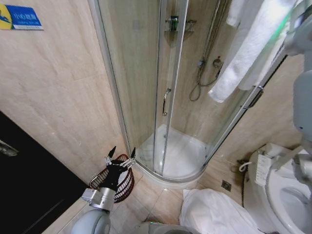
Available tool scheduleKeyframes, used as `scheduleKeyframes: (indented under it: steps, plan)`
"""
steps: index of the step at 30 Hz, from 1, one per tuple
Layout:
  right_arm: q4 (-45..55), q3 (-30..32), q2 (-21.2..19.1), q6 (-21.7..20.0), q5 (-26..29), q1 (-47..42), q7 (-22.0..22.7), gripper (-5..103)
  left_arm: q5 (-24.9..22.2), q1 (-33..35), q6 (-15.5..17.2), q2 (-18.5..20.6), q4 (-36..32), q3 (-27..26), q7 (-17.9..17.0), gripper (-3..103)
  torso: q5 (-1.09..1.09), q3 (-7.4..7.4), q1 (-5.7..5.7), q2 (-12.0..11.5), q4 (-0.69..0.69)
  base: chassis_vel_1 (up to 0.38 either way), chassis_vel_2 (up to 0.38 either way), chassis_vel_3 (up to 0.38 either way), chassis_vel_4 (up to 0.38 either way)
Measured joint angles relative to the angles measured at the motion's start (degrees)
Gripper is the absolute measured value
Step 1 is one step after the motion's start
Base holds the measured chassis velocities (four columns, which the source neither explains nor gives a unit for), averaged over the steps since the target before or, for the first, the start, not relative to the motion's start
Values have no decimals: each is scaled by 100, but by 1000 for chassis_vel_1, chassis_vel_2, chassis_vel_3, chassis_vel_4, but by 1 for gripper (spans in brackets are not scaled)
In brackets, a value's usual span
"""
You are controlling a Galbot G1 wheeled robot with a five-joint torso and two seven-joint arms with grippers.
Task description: Discard the used towel into the hamper.
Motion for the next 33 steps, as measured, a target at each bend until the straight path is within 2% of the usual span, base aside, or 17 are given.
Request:
scheduleKeyframes:
  steps: [1,5,12,19,22,23,25,27,28,30,31,33]
  plan:
    - [22,17,-35,-8,4,-20,0,12,0,0,0,0,0,0,0,100,1,0,0,0,-1,0,0,0,0]
    - [82,67,-135,-16,39,-57,-3,6,0,0,0,0,0,0,0,100,0,0,0,0,0,0,0,0,0]
    - [249,187,-350,-18,111,-195,-41,6,0,0,0,0,0,0,0,100,1,0,0,0,0,0,0,0,0]
    - [608,576,-733,66,118,-685,-241,6,0,0,0,0,0,0,0,100,0,0,0,0,1,0,0,0,0]
    - [1003,1248,-1120,115,117,-1486,-392,6,0,0,0,0,0,0,0,100,0,0,0,0,1,0,0,0,0]
    - [1003,1248,-1120,115,117,-1486,-392,6,0,0,0,0,0,0,0,100,0,0,0,0,1,0,0,0,0]
    - [1290,1842,-1396,163,117,-2169,-480,6,0,0,0,0,0,0,0,100,4,-1,0,0,-3,0,0,0,0]
    - [1479,2183,-1566,232,123,-2603,-491,6,0,0,0,-1,0,0,0,100,1,-1,-1,0,-1,0,0,0,0]
    - [1479,2183,-1566,232,123,-2603,-491,6,0,0,0,-1,0,0,0,100,1,-1,-1,0,-1,0,0,0,0]
    - [1696,2643,-1740,325,188,-3263,-491,6,0,0,0,0,0,0,0,100,-3,-1,-1,0,1,0,0,0,0]
    - [1696,2643,-1740,325,188,-3263,-491,6,0,0,0,0,0,0,0,100,-3,-1,-1,0,1,0,0,0,0]
    - [1873,3102,-1784,354,235,-3894,-492,6,0,0,-1,0,0,0,0,100,0,-1,-1,0,2,0,0,0,0]
